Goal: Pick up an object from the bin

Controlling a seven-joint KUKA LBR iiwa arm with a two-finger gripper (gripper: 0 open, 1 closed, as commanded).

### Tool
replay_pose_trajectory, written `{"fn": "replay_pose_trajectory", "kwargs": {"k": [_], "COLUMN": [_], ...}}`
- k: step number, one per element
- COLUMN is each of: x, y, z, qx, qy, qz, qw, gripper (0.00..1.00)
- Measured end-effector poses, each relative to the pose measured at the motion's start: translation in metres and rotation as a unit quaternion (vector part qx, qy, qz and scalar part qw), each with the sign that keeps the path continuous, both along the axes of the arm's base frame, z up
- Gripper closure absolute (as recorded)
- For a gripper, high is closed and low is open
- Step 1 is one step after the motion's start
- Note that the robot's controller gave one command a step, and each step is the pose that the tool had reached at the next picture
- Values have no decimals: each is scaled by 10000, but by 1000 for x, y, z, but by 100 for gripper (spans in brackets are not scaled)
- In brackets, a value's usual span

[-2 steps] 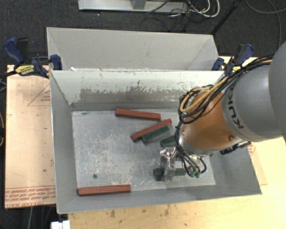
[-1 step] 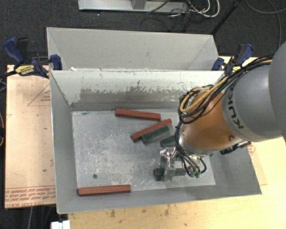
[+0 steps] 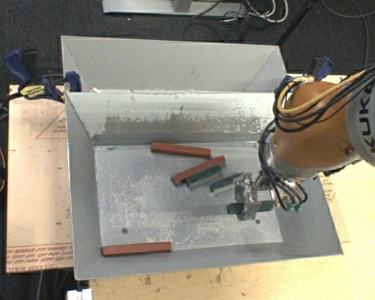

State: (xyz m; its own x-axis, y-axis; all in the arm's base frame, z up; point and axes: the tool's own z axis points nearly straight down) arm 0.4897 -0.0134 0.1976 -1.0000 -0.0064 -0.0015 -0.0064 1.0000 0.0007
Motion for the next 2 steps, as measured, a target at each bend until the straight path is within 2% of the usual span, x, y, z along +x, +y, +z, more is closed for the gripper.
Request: {"fn": "replay_pose_trajectory", "kwargs": {"k": [1, 2], "x": [0, 6], "y": [0, 1], "z": [0, 47], "qx": [1, 0], "qy": [0, 18], "qz": [-1, 400], "qw": [10000, 9992], "gripper": [100, 100]}}
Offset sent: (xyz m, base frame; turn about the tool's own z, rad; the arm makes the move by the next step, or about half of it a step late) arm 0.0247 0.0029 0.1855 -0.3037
